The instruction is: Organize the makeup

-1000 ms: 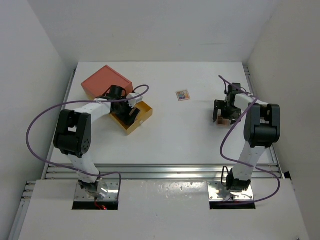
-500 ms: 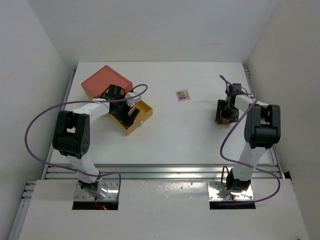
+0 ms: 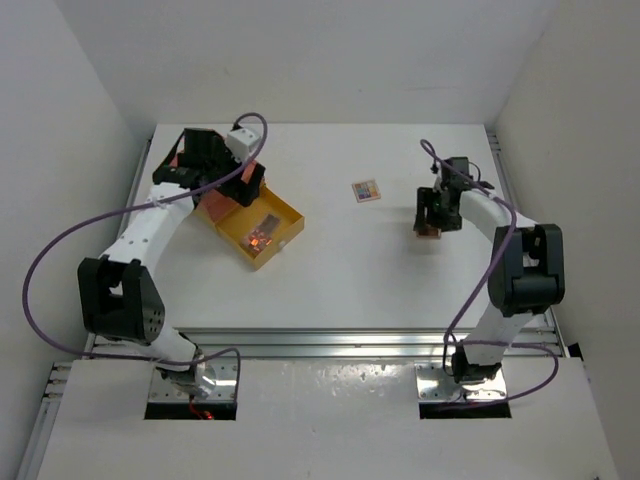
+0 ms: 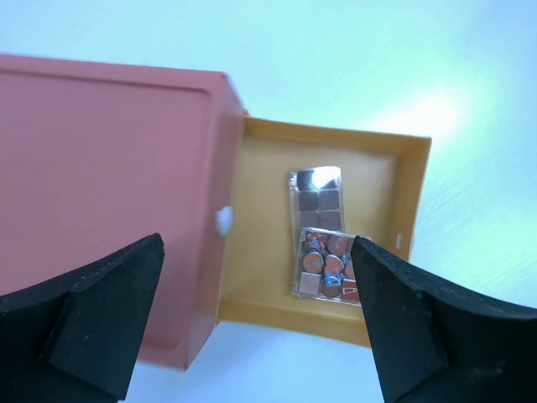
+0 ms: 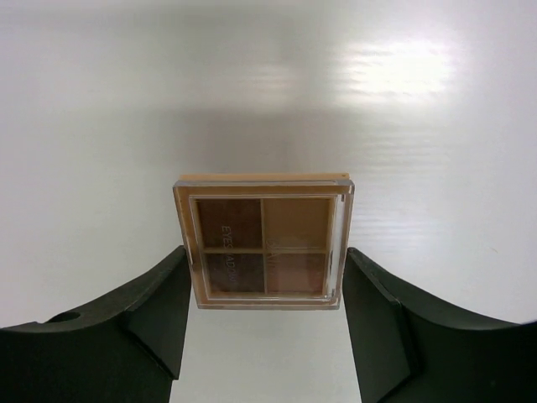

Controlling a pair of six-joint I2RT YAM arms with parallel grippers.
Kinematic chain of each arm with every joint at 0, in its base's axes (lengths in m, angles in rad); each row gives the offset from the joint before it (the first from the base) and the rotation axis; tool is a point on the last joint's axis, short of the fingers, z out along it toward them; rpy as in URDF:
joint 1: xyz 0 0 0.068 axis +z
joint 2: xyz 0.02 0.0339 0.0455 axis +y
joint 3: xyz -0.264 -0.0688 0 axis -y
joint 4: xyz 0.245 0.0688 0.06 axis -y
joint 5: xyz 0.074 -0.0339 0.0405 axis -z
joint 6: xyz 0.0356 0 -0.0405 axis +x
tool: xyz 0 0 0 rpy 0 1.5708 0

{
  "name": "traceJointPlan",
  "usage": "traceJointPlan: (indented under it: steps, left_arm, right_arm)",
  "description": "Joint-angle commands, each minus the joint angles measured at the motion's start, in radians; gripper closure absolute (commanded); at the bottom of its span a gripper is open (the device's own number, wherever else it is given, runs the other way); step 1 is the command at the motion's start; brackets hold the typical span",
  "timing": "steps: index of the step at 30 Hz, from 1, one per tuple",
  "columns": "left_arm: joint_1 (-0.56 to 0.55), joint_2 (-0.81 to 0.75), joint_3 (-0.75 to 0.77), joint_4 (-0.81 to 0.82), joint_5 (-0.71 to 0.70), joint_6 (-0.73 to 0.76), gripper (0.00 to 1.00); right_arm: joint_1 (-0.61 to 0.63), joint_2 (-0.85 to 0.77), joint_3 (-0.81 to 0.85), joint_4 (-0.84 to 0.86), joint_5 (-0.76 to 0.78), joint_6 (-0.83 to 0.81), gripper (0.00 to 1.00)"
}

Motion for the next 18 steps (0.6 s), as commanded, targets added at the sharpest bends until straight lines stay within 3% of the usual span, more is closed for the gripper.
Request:
traceJointPlan:
  steps: [1, 8, 13, 18]
  left_arm:
    - [0.045, -0.066, 0.025, 0.000, -0.021, -0.159, 0.00]
    - [0.128, -0.158, -0.027, 0.021, -0.173, -0.332, 0.00]
    - [0.128, -0.216, -0.094, 0.044, -0.311, -0.322, 0.00]
    - [0.099, -0.261, -0.139, 0.069, -0.343, -0.334, 0.00]
  right_arm:
    - [0.151, -0.073, 0.104, 0.061, -0.067, -0.025, 0.95]
    - [0.468, 0.104, 0.410, 0.228, -0.254, -0.088, 0.95]
    - [0.619, 0.323, 0.614, 0.359, -0.302, -0.128, 0.92]
    - [0.682, 0.464, 0.670, 0.503, -0.285, -0.131, 0.90]
